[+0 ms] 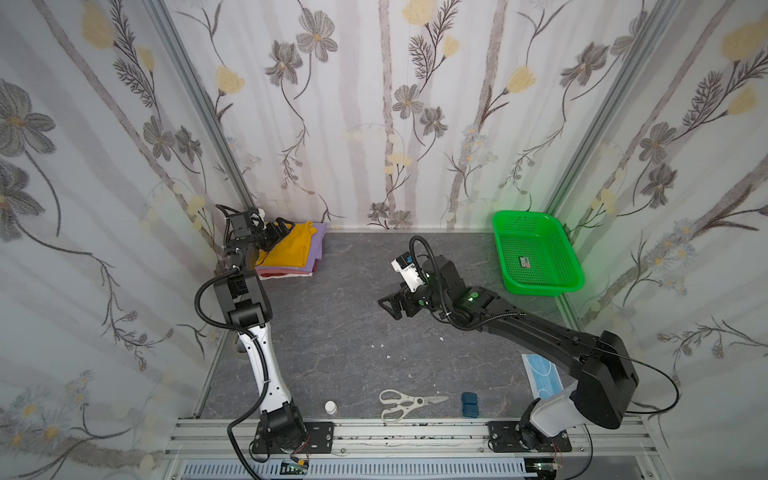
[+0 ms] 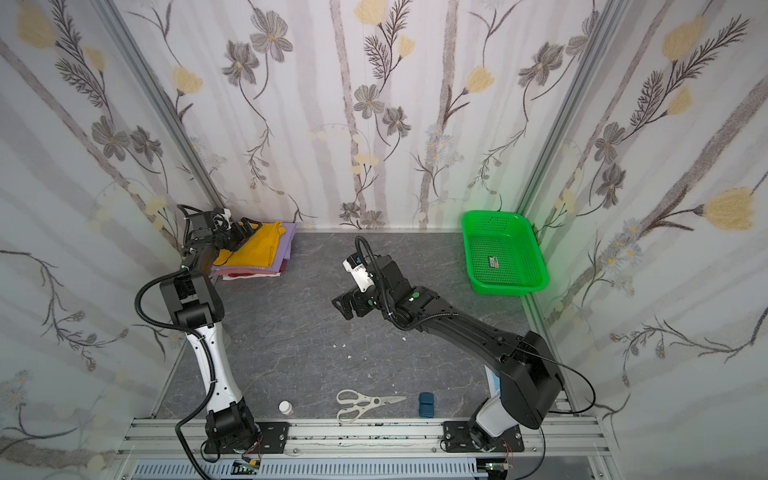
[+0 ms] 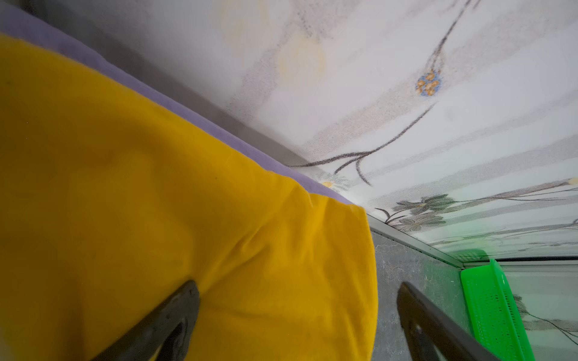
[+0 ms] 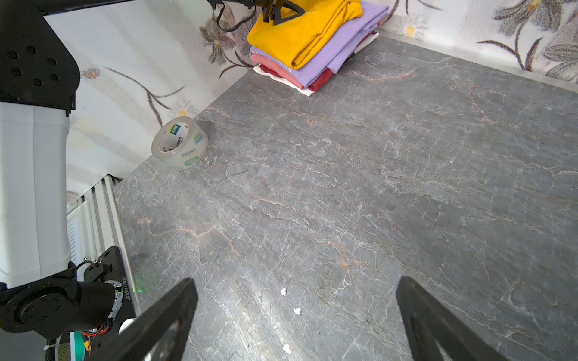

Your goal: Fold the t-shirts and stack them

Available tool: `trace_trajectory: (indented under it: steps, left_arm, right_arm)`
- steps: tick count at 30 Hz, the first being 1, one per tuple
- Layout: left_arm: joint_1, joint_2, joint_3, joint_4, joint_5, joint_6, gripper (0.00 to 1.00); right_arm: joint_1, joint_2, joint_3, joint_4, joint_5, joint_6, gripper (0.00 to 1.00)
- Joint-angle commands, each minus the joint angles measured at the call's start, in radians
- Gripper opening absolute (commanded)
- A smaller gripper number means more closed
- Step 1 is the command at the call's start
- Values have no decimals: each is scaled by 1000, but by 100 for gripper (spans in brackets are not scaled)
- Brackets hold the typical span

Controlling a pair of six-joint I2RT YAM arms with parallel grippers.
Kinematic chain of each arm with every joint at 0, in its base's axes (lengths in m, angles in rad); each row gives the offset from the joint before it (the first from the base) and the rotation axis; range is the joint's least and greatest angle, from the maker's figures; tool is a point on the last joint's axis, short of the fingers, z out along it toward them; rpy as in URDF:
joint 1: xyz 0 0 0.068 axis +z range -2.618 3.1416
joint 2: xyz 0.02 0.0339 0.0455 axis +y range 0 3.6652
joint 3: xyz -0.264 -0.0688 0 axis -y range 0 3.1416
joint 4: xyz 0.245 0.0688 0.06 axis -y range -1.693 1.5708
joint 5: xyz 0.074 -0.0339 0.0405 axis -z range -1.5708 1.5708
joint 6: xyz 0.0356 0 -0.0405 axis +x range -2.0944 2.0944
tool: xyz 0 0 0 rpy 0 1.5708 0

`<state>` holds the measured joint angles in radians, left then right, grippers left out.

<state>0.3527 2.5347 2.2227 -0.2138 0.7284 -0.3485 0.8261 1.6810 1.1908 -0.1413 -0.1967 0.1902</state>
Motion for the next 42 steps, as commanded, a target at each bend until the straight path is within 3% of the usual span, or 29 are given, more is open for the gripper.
trace_trajectory:
  steps: [1, 5, 8, 22, 28, 33, 42]
  left_arm:
    - [12, -17, -3, -6, 33, -5, 100]
    - [12, -155, -95, 73, 26, -9, 100]
    - [17, -186, -70, 54, 5, 3, 100]
    - [9, 95, 149, -13, -151, -40, 100]
    - [3, 47, 92, -46, -281, 60, 100]
    - [0, -126, -96, 139, -176, 35, 100]
    - [-50, -164, -211, 256, -73, -70, 100]
  right_arm:
    - [5, -13, -9, 17, 23, 6, 100]
    - [7, -23, -16, 20, 29, 8, 100]
    - [10, -21, -12, 22, 29, 11, 100]
    - [16, -4, 11, -16, 42, -2, 100]
    - [16, -35, -20, -9, 57, 1, 100]
    - [19, -55, -34, -2, 62, 11, 100]
    - [33, -74, -46, 9, 66, 17, 100]
